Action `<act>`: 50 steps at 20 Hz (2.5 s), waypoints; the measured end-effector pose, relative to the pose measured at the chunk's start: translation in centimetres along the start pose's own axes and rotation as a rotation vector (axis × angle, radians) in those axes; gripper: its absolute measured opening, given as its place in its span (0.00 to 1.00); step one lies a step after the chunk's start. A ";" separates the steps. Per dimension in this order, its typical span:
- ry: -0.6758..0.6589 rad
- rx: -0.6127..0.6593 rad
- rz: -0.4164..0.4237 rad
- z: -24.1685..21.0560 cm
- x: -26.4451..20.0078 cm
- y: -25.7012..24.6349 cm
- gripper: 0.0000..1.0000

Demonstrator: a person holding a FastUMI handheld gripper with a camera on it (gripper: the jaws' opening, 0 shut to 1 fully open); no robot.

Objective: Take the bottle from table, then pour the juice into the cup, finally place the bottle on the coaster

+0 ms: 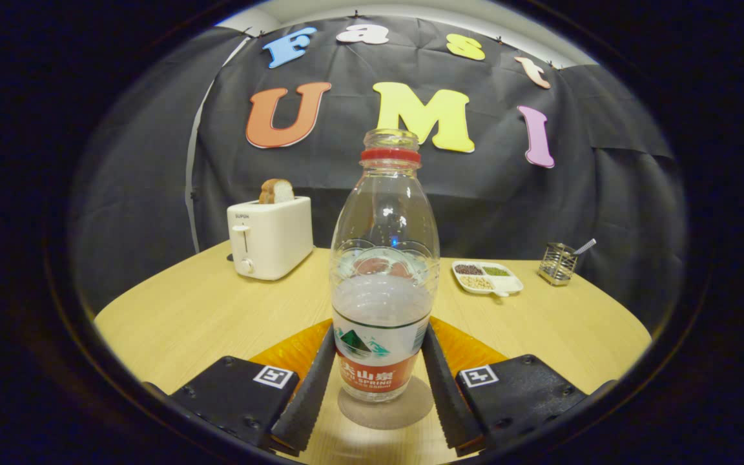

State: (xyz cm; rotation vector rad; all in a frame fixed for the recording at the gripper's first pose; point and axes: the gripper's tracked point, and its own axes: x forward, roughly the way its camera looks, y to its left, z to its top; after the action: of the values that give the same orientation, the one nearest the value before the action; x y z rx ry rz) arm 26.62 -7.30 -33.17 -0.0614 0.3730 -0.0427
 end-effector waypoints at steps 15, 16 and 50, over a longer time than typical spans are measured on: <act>0.032 0.001 0.039 -1.2 -0.7 0.2 0.96; 0.026 0.006 0.036 -1.0 -0.8 0.0 1.00; -0.337 0.114 -0.042 14.0 -32.7 -3.5 0.99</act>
State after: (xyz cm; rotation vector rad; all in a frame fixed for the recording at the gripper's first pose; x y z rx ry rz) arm 1.17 -8.38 -8.01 0.0368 0.0320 -0.0932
